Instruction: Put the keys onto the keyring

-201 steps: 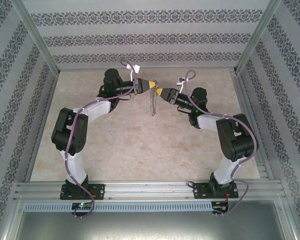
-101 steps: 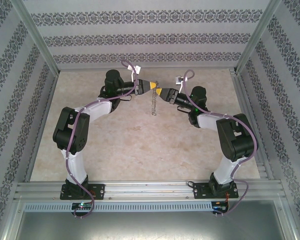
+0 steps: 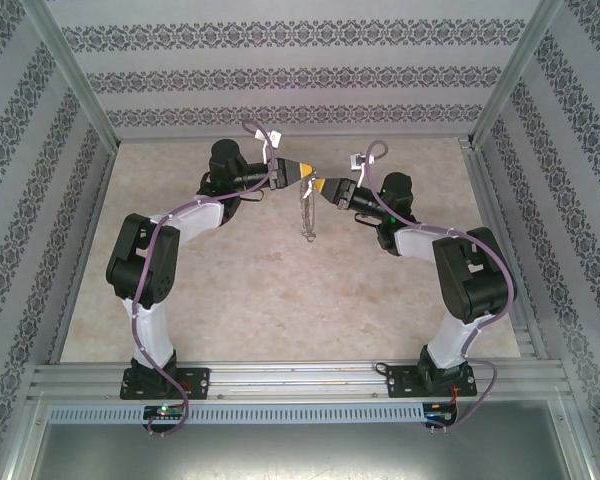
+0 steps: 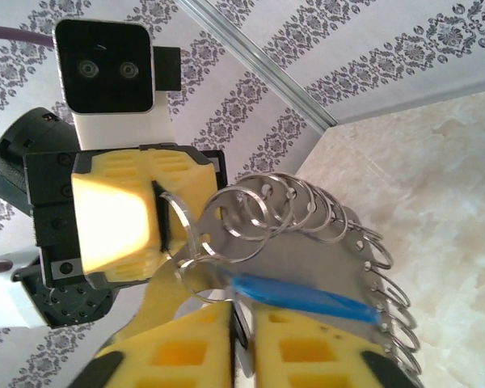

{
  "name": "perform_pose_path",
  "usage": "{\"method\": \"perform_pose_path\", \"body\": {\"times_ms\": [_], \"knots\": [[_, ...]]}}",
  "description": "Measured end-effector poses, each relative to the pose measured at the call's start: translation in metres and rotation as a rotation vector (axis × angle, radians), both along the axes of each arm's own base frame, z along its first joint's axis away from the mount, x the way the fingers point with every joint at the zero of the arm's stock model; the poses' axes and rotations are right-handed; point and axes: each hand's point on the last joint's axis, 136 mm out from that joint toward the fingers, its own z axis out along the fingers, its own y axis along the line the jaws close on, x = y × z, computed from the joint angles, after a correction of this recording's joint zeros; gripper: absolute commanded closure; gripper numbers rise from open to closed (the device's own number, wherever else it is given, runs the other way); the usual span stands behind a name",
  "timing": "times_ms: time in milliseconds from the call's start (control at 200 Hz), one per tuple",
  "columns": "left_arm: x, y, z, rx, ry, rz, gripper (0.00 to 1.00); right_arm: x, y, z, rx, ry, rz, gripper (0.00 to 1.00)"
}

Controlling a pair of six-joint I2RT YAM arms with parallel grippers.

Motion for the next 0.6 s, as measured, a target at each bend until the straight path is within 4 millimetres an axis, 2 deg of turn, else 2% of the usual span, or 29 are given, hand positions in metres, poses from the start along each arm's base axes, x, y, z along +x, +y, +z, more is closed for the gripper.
{"method": "perform_pose_path", "body": {"times_ms": [50, 600], "knots": [[0.0, 0.0, -0.001, 0.0, 0.001, 0.0, 1.0, -0.003, 0.002, 0.001, 0.0, -0.006, 0.007, 1.0], [0.0, 0.0, 0.0, 0.0, -0.002, -0.003, 1.0, -0.014, 0.014, 0.007, 0.002, -0.016, 0.041, 1.0]]}}
